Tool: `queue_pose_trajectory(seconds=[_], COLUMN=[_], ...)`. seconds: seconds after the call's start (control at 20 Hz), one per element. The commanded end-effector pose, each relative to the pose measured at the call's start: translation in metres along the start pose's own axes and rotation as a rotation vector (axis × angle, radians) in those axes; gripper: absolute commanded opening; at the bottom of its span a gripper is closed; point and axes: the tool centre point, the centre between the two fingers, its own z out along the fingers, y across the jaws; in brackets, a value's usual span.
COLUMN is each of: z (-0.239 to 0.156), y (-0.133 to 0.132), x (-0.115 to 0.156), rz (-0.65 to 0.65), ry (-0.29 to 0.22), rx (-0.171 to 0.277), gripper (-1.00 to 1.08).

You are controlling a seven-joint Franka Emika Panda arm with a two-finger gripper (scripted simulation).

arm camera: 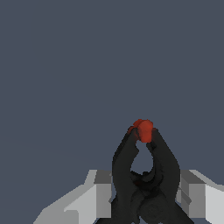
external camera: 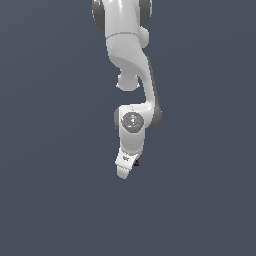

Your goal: Pick up the object and move it to a goal position.

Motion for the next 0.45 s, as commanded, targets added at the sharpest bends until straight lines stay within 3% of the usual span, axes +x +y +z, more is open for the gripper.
queue_pose_trajectory(seconds=[0.0, 0.4], z=[-0.001, -0.002], y=[0.0059, 0.013], x=[0.0051, 0.0112], rz=[0.0, 0.0], ry=[0.0, 0.0], rx=[0.0, 0.0], gripper=[-1.0, -1.0])
